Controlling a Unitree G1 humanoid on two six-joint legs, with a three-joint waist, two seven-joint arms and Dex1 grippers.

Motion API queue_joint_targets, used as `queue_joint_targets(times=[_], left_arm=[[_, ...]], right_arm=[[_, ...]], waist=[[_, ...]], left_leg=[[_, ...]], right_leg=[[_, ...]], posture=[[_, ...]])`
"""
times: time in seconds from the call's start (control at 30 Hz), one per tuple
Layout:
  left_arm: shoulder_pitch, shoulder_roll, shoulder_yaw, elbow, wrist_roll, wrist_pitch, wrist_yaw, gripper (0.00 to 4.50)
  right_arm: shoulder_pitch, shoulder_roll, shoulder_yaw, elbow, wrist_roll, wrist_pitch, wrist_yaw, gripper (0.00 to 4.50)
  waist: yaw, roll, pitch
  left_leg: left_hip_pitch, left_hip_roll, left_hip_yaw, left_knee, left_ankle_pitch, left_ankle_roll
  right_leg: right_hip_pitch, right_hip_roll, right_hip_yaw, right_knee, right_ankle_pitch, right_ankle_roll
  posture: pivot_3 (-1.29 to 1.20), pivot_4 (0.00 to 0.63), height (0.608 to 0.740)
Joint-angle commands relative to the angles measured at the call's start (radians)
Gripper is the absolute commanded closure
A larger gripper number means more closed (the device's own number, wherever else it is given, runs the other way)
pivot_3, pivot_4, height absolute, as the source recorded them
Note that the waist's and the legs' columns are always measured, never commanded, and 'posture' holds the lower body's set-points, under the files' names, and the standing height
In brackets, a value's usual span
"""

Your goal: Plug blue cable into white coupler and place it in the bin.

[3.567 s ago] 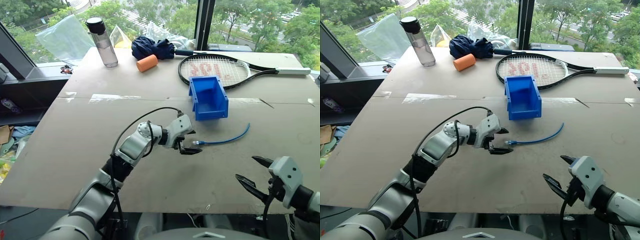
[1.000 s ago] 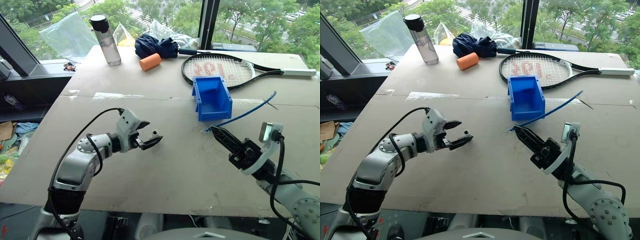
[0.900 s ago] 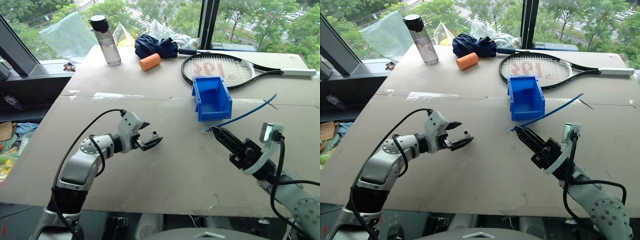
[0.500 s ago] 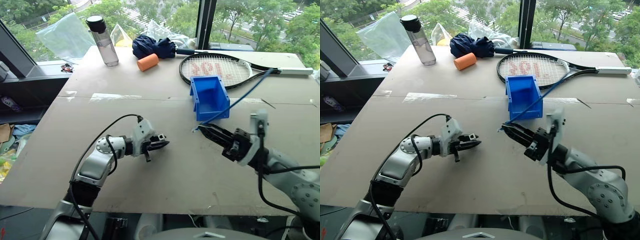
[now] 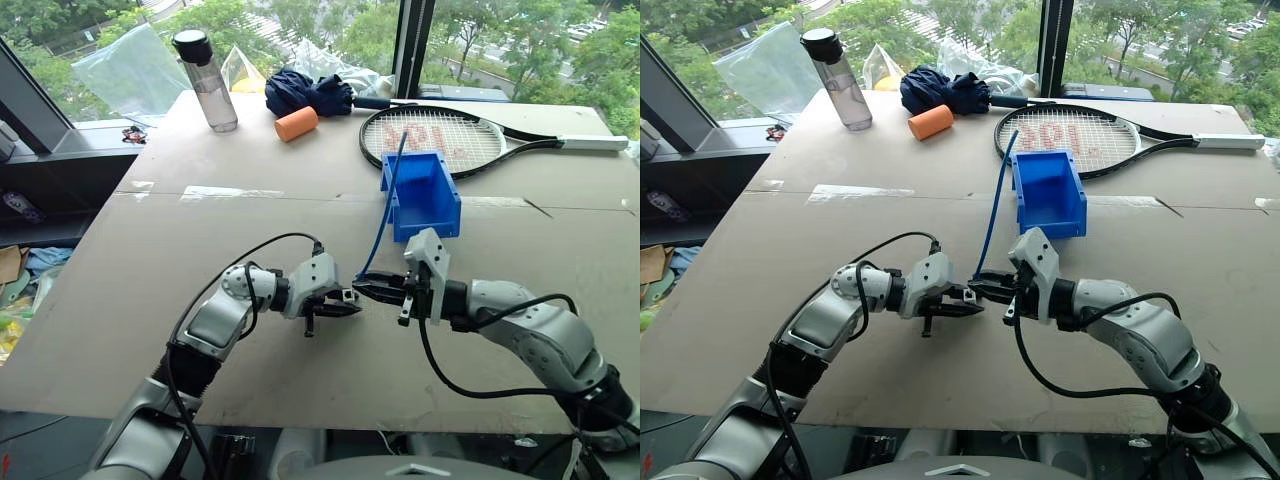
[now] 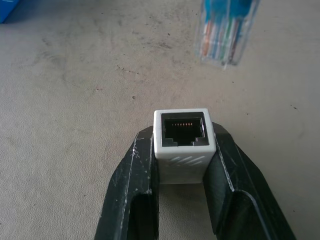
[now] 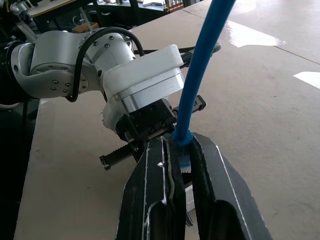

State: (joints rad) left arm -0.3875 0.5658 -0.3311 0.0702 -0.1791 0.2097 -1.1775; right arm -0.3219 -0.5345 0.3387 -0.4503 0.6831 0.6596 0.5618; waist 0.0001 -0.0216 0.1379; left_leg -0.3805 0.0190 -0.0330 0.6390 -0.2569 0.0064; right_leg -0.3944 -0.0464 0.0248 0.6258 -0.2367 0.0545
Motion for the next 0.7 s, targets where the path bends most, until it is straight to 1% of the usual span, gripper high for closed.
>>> queue_joint_targets(times=[0.03, 0.43, 0.53, 0.7], left_arm=[[-0.006, 0.004, 0.0, -0.005, 0.001, -0.009, -0.024, 3.93], [-0.026, 0.006, 0.002, -0.002, 0.004, -0.006, -0.059, 3.93], [-0.026, 0.008, 0.005, 0.0, 0.007, -0.009, -0.065, 3.93], [-0.026, 0.01, 0.007, 0.002, 0.01, -0.011, -0.069, 3.93]], right_arm=[[-0.015, 0.014, -0.002, 0.005, -0.045, -0.025, 0.045, 4.5], [-0.07, 0.046, 0.081, 0.168, -0.234, -0.106, 0.217, 4.5], [-0.087, 0.032, 0.112, 0.194, -0.287, -0.126, 0.271, 4.5], [-0.114, 0.009, 0.144, 0.217, -0.332, -0.14, 0.364, 4.5]], waist=[[0.0, 0.0, 0.0], [-0.011, 0.0, 0.0], [-0.012, 0.0, 0.0], [-0.012, 0.0, -0.001]], left_leg=[[0.0, 0.0, 0.0, 0.0, 0.0, 0.0], [0.0, 0.0, -0.001, 0.0, 0.0, 0.0], [0.001, 0.0, -0.001, 0.0, 0.0, 0.0], [0.001, 0.0, -0.001, 0.0, 0.0, 0.0]], right_leg=[[0.0, 0.0, 0.0, 0.0, 0.0, 0.0], [0.0, 0.0, -0.001, 0.001, 0.001, 0.002], [0.0, 0.0, -0.001, 0.001, 0.001, 0.002], [0.001, 0.0, -0.001, 0.001, 0.001, 0.002]], posture=[[0.0, 0.15, 0.74], [0.0, 0.15, 0.74], [0.0, 0.15, 0.74], [0.0, 0.15, 0.74]])
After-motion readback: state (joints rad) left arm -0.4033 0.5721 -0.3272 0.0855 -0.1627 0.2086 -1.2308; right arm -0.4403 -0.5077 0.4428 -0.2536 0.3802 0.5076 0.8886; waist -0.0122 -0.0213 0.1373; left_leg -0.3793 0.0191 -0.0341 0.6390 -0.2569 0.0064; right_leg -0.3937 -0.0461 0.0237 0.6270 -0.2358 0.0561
